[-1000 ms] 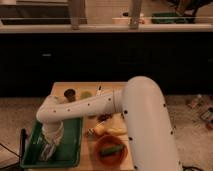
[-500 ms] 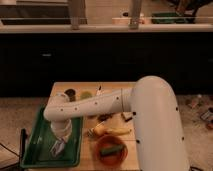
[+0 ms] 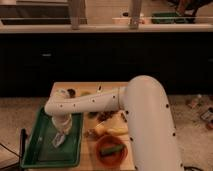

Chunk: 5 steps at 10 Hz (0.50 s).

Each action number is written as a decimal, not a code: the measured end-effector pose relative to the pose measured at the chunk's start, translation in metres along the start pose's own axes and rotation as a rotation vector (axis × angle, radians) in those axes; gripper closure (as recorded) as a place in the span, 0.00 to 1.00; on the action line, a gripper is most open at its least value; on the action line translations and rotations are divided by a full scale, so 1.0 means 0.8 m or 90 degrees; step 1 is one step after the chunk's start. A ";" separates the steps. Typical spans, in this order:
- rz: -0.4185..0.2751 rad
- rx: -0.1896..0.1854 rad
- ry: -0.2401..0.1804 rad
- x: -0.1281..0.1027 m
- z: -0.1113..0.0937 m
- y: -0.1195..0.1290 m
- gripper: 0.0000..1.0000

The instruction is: Wipe tray with towel

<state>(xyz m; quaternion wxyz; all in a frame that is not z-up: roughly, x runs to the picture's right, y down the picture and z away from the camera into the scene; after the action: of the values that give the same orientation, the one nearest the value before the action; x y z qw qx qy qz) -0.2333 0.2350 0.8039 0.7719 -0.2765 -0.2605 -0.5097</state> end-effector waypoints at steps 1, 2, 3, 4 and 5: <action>-0.004 0.010 0.000 0.002 0.002 -0.010 1.00; -0.015 0.020 -0.002 -0.004 0.003 -0.024 1.00; -0.028 0.030 -0.005 -0.012 0.001 -0.036 1.00; -0.037 0.034 -0.009 -0.016 -0.001 -0.041 1.00; -0.043 0.037 -0.016 -0.020 -0.004 -0.044 1.00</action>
<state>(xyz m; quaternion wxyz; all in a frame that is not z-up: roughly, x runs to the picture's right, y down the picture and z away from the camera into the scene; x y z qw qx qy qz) -0.2712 0.2315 0.7960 0.7588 -0.2510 -0.2942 -0.5241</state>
